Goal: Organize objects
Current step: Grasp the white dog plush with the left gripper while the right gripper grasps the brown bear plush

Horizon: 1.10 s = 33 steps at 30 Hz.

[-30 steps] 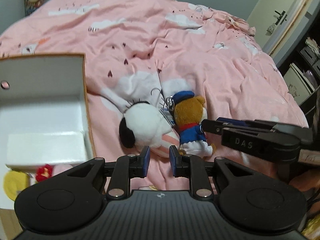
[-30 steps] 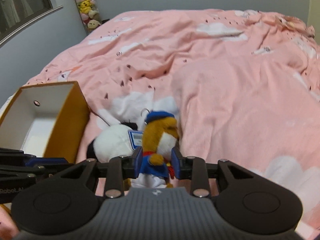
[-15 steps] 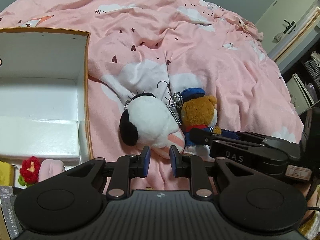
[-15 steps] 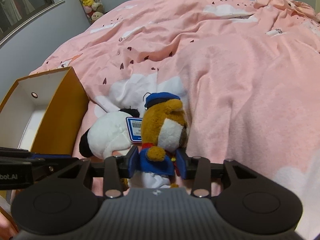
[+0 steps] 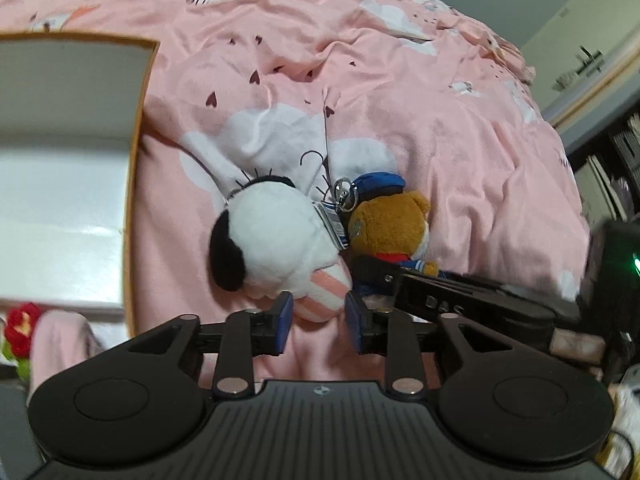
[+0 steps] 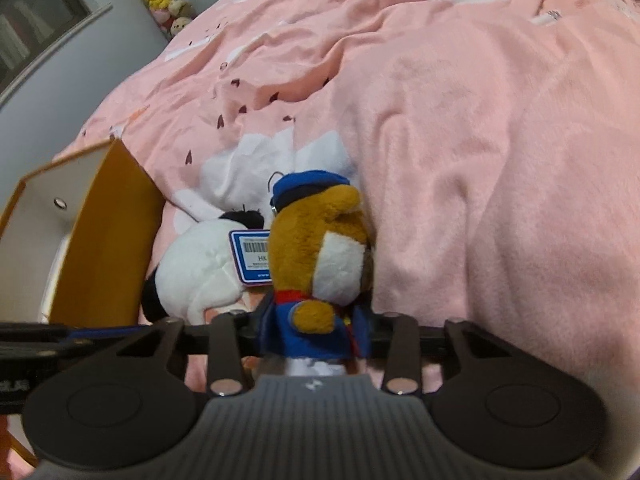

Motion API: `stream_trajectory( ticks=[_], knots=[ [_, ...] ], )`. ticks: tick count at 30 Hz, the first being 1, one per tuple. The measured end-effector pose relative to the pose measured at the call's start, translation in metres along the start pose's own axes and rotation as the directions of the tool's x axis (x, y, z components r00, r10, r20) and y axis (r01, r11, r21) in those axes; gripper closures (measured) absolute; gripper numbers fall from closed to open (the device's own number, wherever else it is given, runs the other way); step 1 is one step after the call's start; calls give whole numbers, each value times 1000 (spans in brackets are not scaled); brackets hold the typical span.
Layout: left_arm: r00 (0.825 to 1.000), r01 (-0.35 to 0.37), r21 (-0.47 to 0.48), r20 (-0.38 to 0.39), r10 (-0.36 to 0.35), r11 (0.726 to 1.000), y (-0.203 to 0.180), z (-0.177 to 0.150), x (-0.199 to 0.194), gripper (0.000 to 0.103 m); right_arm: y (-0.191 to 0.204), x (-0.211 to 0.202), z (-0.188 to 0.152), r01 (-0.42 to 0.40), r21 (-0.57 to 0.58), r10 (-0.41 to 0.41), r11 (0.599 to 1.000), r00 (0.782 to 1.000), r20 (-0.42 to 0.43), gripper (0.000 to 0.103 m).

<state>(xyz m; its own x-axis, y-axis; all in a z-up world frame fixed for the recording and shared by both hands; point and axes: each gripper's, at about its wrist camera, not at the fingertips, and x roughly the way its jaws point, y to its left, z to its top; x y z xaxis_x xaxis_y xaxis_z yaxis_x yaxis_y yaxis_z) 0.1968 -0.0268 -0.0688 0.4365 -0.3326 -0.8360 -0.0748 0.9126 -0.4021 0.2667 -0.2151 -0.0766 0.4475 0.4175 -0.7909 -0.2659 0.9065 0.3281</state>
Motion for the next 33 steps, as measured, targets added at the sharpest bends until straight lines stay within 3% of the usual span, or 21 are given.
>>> stream_trajectory(
  ticks=[5,9,13,22,33],
  knots=[
    [999,-30,-141,-29,26,990,0,6,15,54,-11,-24,-4,-19,55,15,998,997,76,66],
    [994,-106,-250,-35,100,962,5,7,31,53,-20,-24,-1,-10,100,3,995,998,63,66],
    [994,-107,-324,-12,109,940,11,7,43,43,-23,-22,-1,-13,104,8,994,999,50,66],
    [983,-158,-345,34,181,925,7,15,63,31,-26,-14,0,-30,109,27,994,999,32,66],
    [969,-222,-289,39,243,931,3,12,78,30,-24,-11,-1,-20,110,17,994,999,29,66]
  ],
)
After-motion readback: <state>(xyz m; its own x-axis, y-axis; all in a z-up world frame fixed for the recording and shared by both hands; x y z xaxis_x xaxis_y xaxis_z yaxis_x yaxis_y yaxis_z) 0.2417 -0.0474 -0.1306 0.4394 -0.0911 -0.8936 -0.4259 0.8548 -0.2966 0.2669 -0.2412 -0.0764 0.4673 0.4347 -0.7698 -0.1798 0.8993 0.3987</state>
